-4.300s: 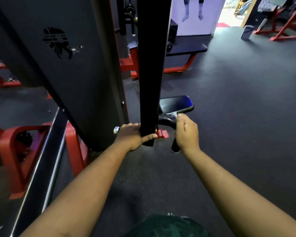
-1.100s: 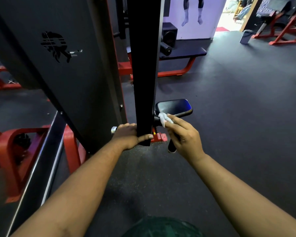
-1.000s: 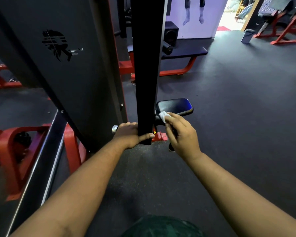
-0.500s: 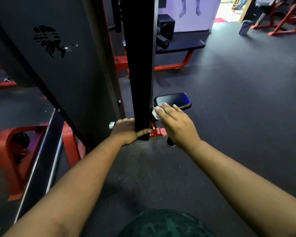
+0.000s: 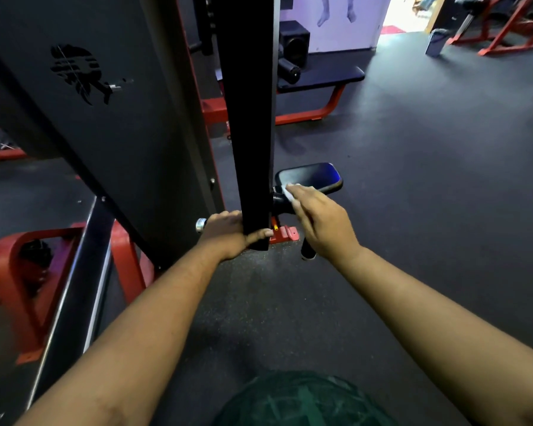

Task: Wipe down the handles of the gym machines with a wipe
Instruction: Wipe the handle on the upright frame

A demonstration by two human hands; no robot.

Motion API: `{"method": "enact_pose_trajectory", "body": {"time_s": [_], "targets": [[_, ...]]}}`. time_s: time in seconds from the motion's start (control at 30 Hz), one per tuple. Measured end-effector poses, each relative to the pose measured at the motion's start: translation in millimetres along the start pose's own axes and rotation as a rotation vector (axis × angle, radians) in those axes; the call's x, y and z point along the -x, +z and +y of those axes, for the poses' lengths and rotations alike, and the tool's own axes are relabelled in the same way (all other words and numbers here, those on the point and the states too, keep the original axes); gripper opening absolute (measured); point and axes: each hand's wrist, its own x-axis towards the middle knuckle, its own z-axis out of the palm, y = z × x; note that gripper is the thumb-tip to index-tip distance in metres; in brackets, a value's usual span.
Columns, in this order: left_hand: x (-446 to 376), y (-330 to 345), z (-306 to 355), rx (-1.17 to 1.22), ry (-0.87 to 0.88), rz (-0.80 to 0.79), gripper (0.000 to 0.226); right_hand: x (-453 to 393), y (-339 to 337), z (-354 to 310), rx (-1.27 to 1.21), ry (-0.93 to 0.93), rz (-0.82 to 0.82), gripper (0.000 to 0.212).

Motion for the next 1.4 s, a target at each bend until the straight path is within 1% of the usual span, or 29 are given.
{"method": "enact_pose_trajectory", "body": {"time_s": [0.03,0.07,0.13,0.2,0.23,0.27,0.3,0.37,0.4,0.43,0.5,0.53,0.57,0.6,0.63,0.67,0.73,0.77,0.83,0.87,0.9,0.97,1.03,1.1,1.2,1.23,1.33,1.4], "targets": [[1.5,-1.8,1.1,0.004,0.003,-0.004,0.098,-8.3,3.3,-10.1,-0.032,0.102,-0.003,0.031],[3.2,-2.7,1.9,0.013,0.006,-0.008,0.094,-14.3,7.2,-19.1,-0.031,0.145,-0.029,0.031],[6.1,-4.9,1.4,0.034,-0.007,-0.024,0.089,-14.6,13.3,-25.8,0.032,0.103,-0.074,0.034],[7.3,-6.5,0.7,0.019,-0.014,-0.024,0.101,-5.1,12.5,-16.8,0.078,0.018,-0.065,0.036],[7.0,-6.4,1.5,0.011,-0.015,-0.024,0.107,0.9,11.2,-10.0,0.06,0.023,-0.036,0.035],[5.7,-5.5,1.7,0.006,-0.016,-0.029,0.111,7.6,10.2,-6.2,0.008,0.076,0.008,0.034],[4.9,-4.3,1.4,0.003,-0.02,-0.035,0.114,16.7,11.1,-3.4,-0.082,0.183,0.061,0.034],[3.2,-2.8,-0.7,-0.009,-0.029,-0.033,0.118,39.8,16.2,0.3,-0.292,0.454,0.148,0.036],[2.3,-2.2,-1.4,-0.014,-0.03,-0.025,0.119,52.0,19.9,1.2,-0.382,0.578,0.139,0.039],[2.0,-2.1,-1.9,-0.018,-0.03,-0.025,0.117,63.0,24.6,1.8,-0.473,0.677,0.093,0.043],[1.8,-2.4,-2.0,-0.024,-0.026,-0.03,0.114,70.9,26.5,-1.5,-0.628,0.784,-0.012,0.063],[1.2,-1.9,-2.4,-0.028,-0.023,-0.028,0.113,63.9,21.7,-2.7,-0.671,0.795,-0.032,0.075],[0.9,-1.7,-2.6,-0.033,-0.022,-0.029,0.113,51.1,14.6,-4.1,-0.689,0.784,-0.035,0.084],[-0.2,-1.6,-2.6,-0.038,-0.021,-0.03,0.112,35.0,5.7,-7.0,-0.702,0.758,-0.029,0.083],[-0.8,-1.1,-2.4,-0.037,-0.024,-0.032,0.112,18.8,-3.3,-9.3,-0.709,0.721,-0.046,0.076],[-1.5,-0.6,-2.7,-0.033,-0.026,-0.032,0.113,3.5,-10.5,-11.2,-0.711,0.676,-0.091,0.071],[-2.2,0.8,-4.0,-0.02,-0.032,-0.038,0.116,-10.7,-15.5,-8.1,-0.713,0.606,-0.171,0.07],[-2.7,1.9,-5.7,-0.005,-0.041,-0.045,0.117,-9.1,-13.5,-3.2,-0.701,0.582,-0.196,0.076],[-3.1,4.1,-7.9,0.016,-0.06,-0.053,0.12,8.8,-1.8,11.8,-0.696,0.588,-0.237,0.096],[-3.2,4.8,-8.2,0.021,-0.062,-0.048,0.119,22.4,5.8,19.3,-0.717,0.621,-0.259,0.101],[-2.9,4.6,-7.4,0.02,-0.06,-0.04,0.116,35.0,12.2,24.3,-0.738,0.654,-0.282,0.101],[-1.3,3.0,-4.3,-0.011,-0.049,-0.033,0.114,50.8,18.2,25.8,-0.753,0.722,-0.319,0.094],[0.7,0.9,-1.8,-0.027,-0.044,-0.025,0.117,49.0,16.9,20.6,-0.783,0.791,-0.297,0.09],[0.9,-0.1,-2.3,-0.02,-0.048,-0.029,0.117,33.1,13.9,15.5,-0.851,0.836,-0.213,0.079],[0.8,-0.7,-1.5,0.0,-0.049,-0.035,0.118,15.7,9.0,12.6,-0.935,0.786,-0.034,0.042],[0.9,-1.7,-0.3,0.006,-0.046,-0.033,0.118,16.9,7.8,10.8,-0.919,0.771,0.014,0.036],[1.2,-3.9,0.8,0.008,-0.029,-0.029,0.116,41.5,9.2,5.0,-0.79,0.755,0.135,0.029],[1.5,-3.8,0.6,0.008,-0.021,-0.02,0.115,62.5,14.2,4.4,-0.735,0.753,0.175,0.02]]}}
